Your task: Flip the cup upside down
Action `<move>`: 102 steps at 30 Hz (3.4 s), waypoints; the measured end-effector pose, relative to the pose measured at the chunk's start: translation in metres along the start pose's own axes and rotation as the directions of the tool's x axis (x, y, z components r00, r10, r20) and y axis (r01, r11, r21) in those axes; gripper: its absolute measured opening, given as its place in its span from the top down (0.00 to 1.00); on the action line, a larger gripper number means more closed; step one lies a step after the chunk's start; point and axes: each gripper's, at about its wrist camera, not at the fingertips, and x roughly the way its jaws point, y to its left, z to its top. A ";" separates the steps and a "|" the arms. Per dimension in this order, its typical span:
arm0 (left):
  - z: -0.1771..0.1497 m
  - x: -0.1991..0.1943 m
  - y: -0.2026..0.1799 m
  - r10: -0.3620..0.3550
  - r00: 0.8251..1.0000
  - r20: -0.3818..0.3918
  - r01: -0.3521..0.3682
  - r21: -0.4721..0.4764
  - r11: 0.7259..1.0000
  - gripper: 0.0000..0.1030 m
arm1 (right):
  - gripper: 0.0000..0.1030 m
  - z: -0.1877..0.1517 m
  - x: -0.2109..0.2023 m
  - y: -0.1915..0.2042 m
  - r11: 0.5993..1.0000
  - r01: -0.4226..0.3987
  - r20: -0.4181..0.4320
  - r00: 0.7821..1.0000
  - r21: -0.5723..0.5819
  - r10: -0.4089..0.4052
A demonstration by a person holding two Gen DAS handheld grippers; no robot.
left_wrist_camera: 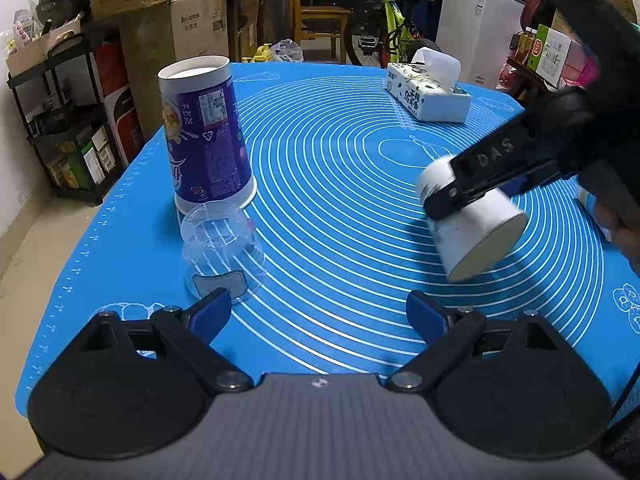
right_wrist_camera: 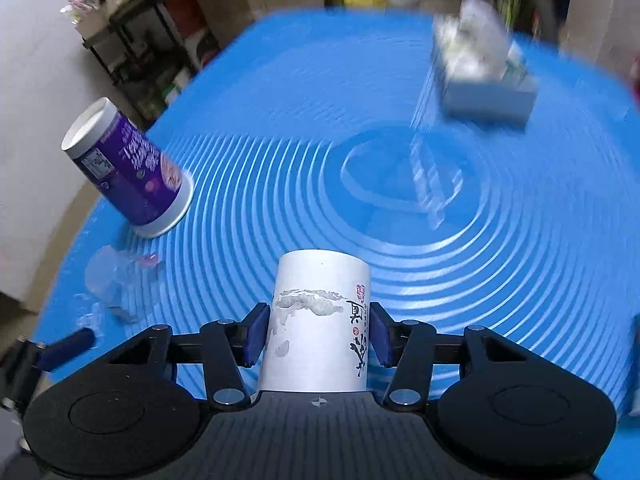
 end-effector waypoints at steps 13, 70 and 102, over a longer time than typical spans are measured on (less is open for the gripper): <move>-0.003 -0.001 -0.009 0.004 1.000 0.016 -0.004 -0.005 1.000 0.09 | 0.45 -0.118 -0.037 -0.002 0.975 0.188 0.493 0.863 -0.114 -0.109; -0.069 -0.055 -0.071 -0.084 0.994 0.064 0.078 0.084 0.993 0.09 | 0.07 -0.242 -0.125 -0.030 0.976 0.213 0.437 0.876 0.036 -0.207; -0.070 -0.052 -0.073 -0.090 0.995 0.052 0.085 0.090 0.992 0.09 | 0.07 -0.244 -0.122 -0.032 0.976 0.213 0.422 0.882 0.045 -0.212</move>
